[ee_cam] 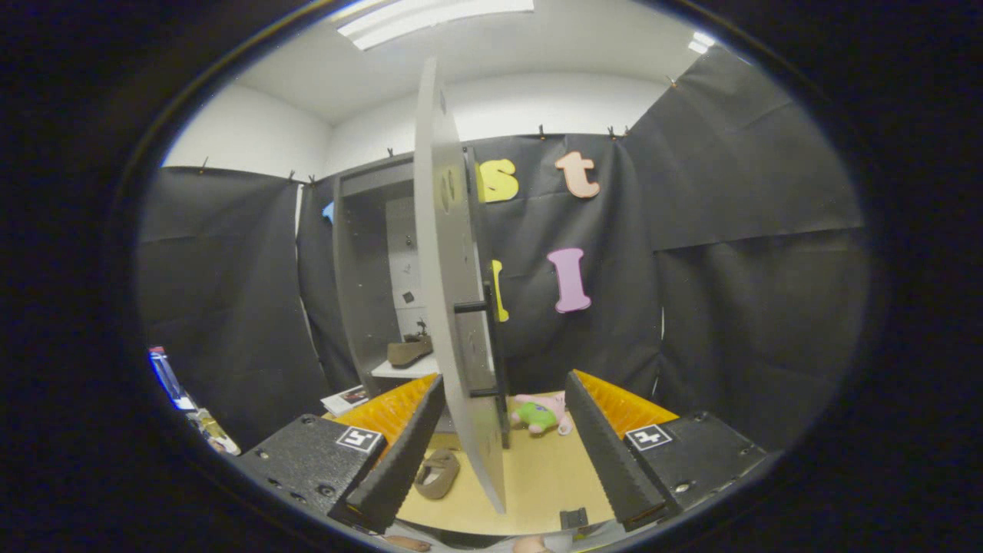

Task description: Open the shoe cabinet door, grab the shoes and put them into the shoe cabinet, then close the shoe cabinet door.

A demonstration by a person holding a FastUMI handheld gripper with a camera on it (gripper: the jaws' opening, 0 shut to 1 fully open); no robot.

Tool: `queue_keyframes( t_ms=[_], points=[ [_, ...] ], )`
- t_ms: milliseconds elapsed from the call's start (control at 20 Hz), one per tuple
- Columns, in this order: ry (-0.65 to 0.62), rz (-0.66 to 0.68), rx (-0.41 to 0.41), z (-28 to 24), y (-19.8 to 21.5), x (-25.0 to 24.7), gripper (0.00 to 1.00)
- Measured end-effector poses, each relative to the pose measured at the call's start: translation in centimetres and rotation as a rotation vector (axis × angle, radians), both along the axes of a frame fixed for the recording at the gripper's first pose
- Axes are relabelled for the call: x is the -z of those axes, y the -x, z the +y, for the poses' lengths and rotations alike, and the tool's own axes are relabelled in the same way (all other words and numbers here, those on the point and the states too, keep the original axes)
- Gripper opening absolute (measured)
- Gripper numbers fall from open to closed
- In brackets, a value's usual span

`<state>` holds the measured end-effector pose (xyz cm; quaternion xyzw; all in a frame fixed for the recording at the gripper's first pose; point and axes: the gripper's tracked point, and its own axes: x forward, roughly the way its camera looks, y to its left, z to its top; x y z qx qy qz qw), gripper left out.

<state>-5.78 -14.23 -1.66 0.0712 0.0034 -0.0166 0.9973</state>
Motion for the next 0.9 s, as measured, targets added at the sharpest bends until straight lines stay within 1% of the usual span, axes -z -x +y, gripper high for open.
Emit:
queue_keyframes(
  t_ms=[150, 200, 350, 550, 700, 900],
  points=[
    [-0.010, 0.004, 0.067, 0.3, 2.3, 1.1, 1.00],
    [-0.016, 0.006, 0.077, 0.9, 2.8, 1.3, 1.00],
    [-0.001, -0.016, 0.026, 4.4, 3.6, 2.0, 1.00],
    [0.040, -0.029, -0.028, 8.8, 3.0, 4.0, 1.00],
    [0.080, -0.055, -0.044, 11.8, 1.5, 5.1, 1.00],
    [0.133, -0.128, -0.046, 15.8, -1.0, 6.7, 1.00]
  ],
)
